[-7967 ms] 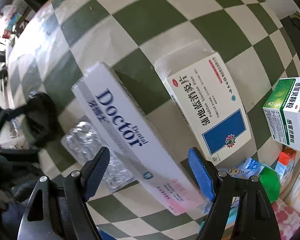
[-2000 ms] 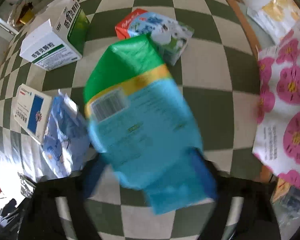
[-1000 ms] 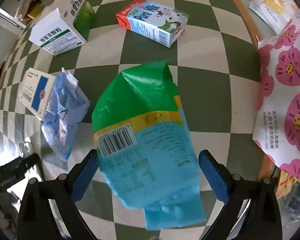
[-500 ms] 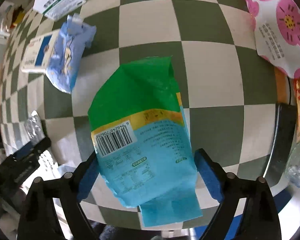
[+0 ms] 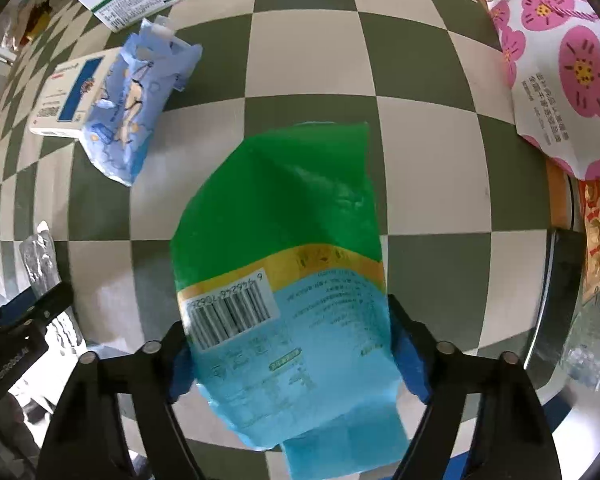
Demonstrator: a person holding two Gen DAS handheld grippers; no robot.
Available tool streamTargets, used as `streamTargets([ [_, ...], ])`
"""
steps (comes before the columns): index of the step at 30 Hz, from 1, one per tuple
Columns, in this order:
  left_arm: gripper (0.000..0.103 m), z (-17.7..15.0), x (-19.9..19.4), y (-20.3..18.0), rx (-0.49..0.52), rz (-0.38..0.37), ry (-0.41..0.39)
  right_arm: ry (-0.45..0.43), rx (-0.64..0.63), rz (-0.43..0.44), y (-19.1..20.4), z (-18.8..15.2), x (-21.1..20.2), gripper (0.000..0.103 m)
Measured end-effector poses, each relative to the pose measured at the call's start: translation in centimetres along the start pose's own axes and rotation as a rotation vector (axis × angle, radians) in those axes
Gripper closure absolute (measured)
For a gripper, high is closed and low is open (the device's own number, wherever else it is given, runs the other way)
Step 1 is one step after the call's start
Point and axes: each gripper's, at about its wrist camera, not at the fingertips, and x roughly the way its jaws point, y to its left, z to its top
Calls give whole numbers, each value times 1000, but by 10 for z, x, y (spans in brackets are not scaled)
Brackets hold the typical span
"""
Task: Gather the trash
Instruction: 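Lift the bag and blister pack and carry both over the trash bin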
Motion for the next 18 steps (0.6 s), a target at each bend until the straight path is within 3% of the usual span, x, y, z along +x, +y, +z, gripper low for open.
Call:
streamTargets([
  [9,39,-9,-51,-2,66,7,-127,-68,29,50,-15,-25,-31,35],
  [18,39,-54,-120,36,101,-42,-255,-173,39,114,11,-78,-92,37],
])
